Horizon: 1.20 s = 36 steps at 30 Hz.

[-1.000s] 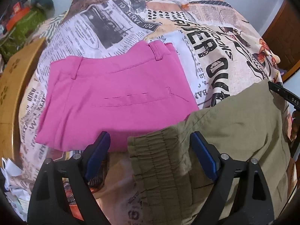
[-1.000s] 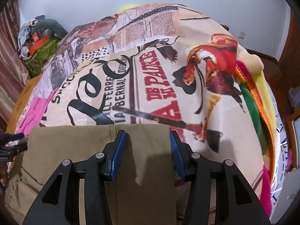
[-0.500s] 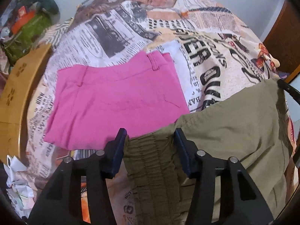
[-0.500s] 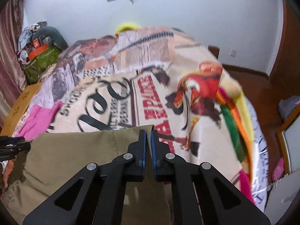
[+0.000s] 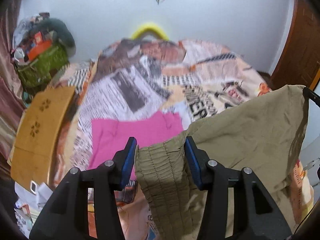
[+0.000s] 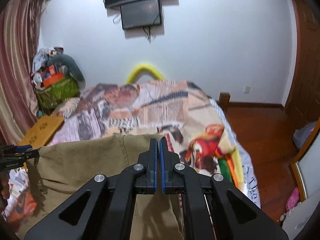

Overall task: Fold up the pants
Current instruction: 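Lift the waistband with the left tool while the right tool lifts the leg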

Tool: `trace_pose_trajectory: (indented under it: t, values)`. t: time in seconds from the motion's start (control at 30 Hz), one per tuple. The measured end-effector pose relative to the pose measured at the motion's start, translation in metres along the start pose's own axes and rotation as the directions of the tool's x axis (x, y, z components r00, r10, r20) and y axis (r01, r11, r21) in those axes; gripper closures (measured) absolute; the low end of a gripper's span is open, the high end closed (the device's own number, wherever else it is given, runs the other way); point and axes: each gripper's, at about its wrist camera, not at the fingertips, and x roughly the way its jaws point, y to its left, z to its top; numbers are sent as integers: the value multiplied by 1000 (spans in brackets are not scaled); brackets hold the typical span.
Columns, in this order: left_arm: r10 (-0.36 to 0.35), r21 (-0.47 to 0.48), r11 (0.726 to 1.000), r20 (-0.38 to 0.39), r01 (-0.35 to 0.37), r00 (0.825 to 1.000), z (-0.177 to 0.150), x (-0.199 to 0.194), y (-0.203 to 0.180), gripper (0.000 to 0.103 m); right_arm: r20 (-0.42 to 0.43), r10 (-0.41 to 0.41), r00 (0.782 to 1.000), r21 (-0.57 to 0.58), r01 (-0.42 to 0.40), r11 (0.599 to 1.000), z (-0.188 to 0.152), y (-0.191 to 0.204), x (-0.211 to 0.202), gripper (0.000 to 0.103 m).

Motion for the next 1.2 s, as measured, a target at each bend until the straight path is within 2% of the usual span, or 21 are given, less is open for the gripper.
trace_pose_trajectory:
  t: [0.1,0.23,0.27,0.3,0.33,0.43,0.67,0.73,0.77,0.83,0.9,0.97,1.07,1.13,1.2]
  values:
    - [2,14,1000,34,-3,999,3,-20,-2,54,30,0,1000,-17,1,1000,6,6,-17,101]
    - [7,29,1000,38,-8,999,-4,-34,-5,55,41,4,999,-38,-2,999,2,14,-35,101]
    - [4,32,999,37,-6,999,-8,-38,-5,65,41,3,999,-45,-2,999,0,16,-39,101]
    - [-3,34,999,32,2,999,-10,-41,-6,95,41,4,999,-48,-2,999,-3,16,-42,101]
    - [0,34,999,18,-1,1000,-13,-43,-6,99,36,9,999,-51,-7,999,-6,17,-46,101]
    - [-17,8,1000,-8,17,1000,-24,-49,-3,99,17,23,1000,-68,-21,997,-15,22,-56,101]
    - [-54,12,998,-76,55,996,-57,-56,2,98,-1,26,1000,-75,-26,997,-41,30,-83,102]
    - [-61,0,998,-86,62,994,-59,-58,5,93,-23,7,1000,-81,-9,997,-47,29,-86,102]
    - [-60,-7,998,-94,60,994,-60,-57,7,87,-36,1,999,-81,-4,997,-49,28,-85,102]
    - [-53,-17,999,-101,52,994,-59,-56,11,72,-72,7,997,-73,-12,997,-55,22,-84,102]
    - [-44,-21,999,-94,42,995,-56,-53,13,47,-92,-7,996,-72,0,997,-60,16,-78,102]
    - [-28,-19,999,-71,26,997,-52,-49,13,34,-120,-12,993,-65,4,998,-63,11,-68,100]
    - [-7,1,1000,-56,7,998,-45,-36,11,23,-165,-11,986,-32,6,999,-70,0,-50,84]
    - [3,16,1000,-69,-2,998,-39,-20,8,21,-178,-25,984,-21,21,1000,-76,-6,-36,63]
    - [6,27,1000,-86,-4,996,-34,-5,5,20,-190,-35,981,-23,32,999,-79,-9,-23,55]
